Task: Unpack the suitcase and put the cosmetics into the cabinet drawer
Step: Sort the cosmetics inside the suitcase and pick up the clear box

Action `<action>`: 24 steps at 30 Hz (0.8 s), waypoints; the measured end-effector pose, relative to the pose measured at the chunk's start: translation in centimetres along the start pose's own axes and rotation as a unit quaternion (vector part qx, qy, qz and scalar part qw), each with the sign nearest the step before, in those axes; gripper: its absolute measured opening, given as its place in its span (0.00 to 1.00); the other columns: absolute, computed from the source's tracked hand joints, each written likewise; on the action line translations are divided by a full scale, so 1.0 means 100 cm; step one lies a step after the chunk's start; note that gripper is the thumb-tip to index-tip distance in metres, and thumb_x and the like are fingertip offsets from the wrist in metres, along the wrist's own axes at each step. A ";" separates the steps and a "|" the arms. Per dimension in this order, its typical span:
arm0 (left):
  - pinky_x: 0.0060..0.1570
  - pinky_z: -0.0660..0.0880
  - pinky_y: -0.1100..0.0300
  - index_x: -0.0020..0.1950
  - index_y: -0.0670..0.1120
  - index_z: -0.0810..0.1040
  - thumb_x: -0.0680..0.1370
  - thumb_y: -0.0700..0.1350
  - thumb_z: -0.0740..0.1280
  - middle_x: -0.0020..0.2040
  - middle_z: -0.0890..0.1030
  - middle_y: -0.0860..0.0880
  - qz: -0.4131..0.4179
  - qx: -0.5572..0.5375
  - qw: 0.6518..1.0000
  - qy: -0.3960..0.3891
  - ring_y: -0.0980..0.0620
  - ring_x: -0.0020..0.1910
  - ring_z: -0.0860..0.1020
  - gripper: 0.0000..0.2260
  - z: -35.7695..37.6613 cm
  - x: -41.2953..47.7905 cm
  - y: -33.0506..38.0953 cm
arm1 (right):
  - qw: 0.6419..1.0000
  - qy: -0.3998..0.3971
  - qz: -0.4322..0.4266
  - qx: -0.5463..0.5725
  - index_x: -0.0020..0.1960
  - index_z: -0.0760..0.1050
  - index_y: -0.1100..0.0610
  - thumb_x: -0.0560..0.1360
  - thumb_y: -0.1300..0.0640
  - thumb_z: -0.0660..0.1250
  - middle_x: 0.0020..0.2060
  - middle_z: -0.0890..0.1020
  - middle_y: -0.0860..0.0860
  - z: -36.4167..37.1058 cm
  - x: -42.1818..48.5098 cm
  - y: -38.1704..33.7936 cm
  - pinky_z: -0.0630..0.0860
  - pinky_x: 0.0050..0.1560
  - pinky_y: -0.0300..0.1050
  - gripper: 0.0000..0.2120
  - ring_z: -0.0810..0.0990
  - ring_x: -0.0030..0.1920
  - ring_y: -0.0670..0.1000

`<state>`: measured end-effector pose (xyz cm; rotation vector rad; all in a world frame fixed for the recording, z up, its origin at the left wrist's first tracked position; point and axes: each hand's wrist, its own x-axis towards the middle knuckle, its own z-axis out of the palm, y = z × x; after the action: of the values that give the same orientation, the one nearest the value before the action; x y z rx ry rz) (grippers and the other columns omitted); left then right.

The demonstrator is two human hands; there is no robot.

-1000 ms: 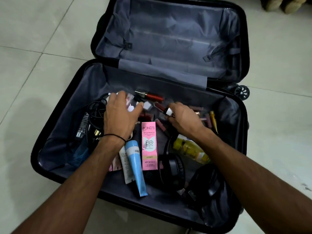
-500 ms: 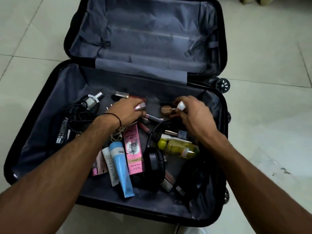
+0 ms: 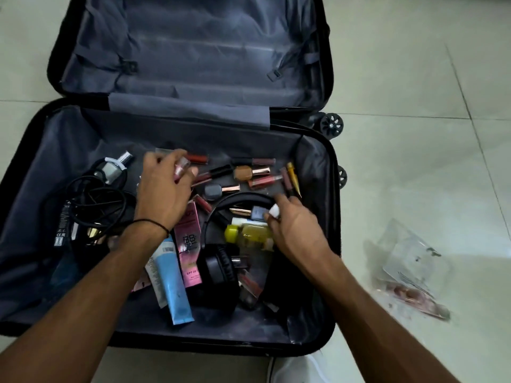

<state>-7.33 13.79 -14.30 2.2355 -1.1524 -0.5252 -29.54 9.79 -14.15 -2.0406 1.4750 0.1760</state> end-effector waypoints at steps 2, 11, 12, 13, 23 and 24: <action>0.55 0.67 0.60 0.58 0.45 0.80 0.78 0.47 0.69 0.55 0.74 0.44 0.019 0.002 1.000 -0.002 0.52 0.50 0.73 0.11 -0.004 -0.020 0.003 | 1.000 0.013 0.011 0.006 0.60 0.71 0.57 0.81 0.55 0.61 0.57 0.76 0.57 0.003 -0.005 0.002 0.74 0.51 0.54 0.10 0.78 0.55 0.64; 0.36 0.64 0.55 0.30 0.49 0.66 0.76 0.52 0.71 0.33 0.71 0.50 0.011 0.050 0.985 -0.163 0.49 0.36 0.72 0.20 -0.012 -0.046 -0.001 | 0.992 0.082 0.017 0.091 0.46 0.76 0.55 0.77 0.57 0.66 0.41 0.81 0.54 -0.027 -0.007 0.000 0.73 0.42 0.47 0.03 0.80 0.45 0.62; 0.35 0.63 0.55 0.30 0.49 0.67 0.76 0.52 0.71 0.33 0.71 0.50 0.008 0.049 0.986 -0.158 0.49 0.36 0.72 0.19 -0.015 -0.044 -0.001 | 0.992 0.086 0.013 0.093 0.44 0.75 0.54 0.77 0.56 0.66 0.39 0.79 0.52 -0.031 -0.006 -0.002 0.70 0.41 0.46 0.03 0.80 0.45 0.61; 0.35 0.62 0.55 0.32 0.48 0.70 0.76 0.51 0.71 0.34 0.73 0.49 0.013 0.053 0.989 -0.141 0.49 0.37 0.72 0.16 -0.019 -0.042 0.000 | 0.991 0.089 0.009 0.095 0.43 0.73 0.53 0.77 0.55 0.67 0.38 0.78 0.51 -0.035 -0.003 -0.005 0.68 0.40 0.45 0.05 0.80 0.45 0.61; 0.42 0.71 0.47 0.37 0.41 0.75 0.75 0.49 0.71 0.37 0.76 0.37 -0.033 -0.012 0.999 0.005 0.40 0.38 0.75 0.14 -0.050 0.013 -0.019 | 0.965 0.073 -0.125 0.220 0.47 0.80 0.57 0.77 0.53 0.71 0.36 0.81 0.45 -0.058 0.063 -0.051 0.72 0.39 0.34 0.07 0.78 0.35 0.39; 0.41 0.71 0.49 0.37 0.41 0.75 0.75 0.50 0.71 0.37 0.76 0.38 -0.052 -0.020 0.998 0.010 0.43 0.37 0.74 0.14 -0.052 0.018 -0.025 | 0.961 0.069 -0.133 0.232 0.49 0.81 0.55 0.77 0.52 0.71 0.38 0.82 0.46 -0.059 0.068 -0.054 0.74 0.42 0.38 0.07 0.80 0.38 0.41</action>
<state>-1.82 15.07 -12.09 2.2697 -1.0101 -0.5614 -23.52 2.08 -10.31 -1.8573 1.1648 -0.3935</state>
